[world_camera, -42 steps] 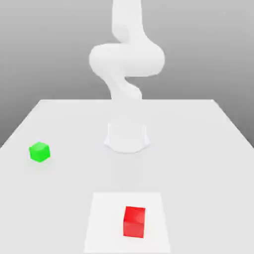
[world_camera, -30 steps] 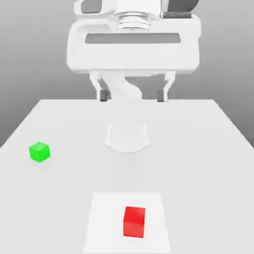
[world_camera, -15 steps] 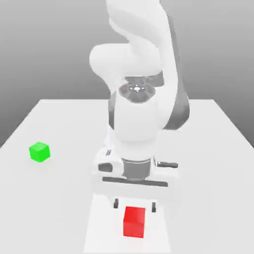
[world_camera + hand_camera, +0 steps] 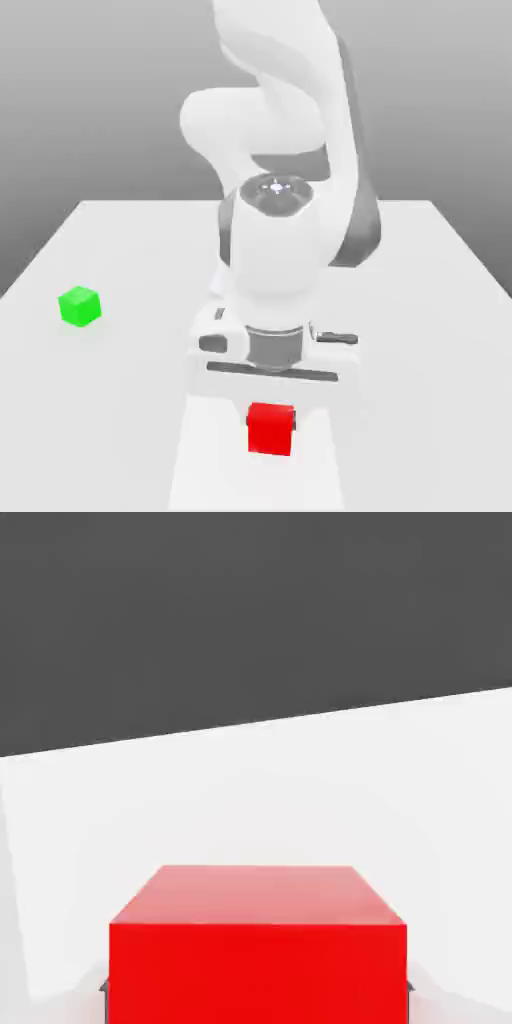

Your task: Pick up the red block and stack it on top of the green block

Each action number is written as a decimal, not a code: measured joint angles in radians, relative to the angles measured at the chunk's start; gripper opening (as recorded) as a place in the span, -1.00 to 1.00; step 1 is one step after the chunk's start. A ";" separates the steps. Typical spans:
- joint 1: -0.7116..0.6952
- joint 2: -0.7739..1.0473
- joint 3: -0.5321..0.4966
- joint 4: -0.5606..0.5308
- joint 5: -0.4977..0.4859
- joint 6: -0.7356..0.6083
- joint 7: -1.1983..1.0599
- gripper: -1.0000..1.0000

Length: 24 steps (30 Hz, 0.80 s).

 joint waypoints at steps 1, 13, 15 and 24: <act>-0.049 -0.022 -0.030 -0.014 -0.015 -0.007 -0.026 -1.00; -0.539 -0.267 -0.354 -0.192 -0.194 -0.063 -0.387 -1.00; -0.610 -0.307 -0.422 -0.222 -0.222 -0.071 -0.449 -1.00; -0.624 -0.268 -0.637 -0.282 -0.058 0.006 -0.733 -1.00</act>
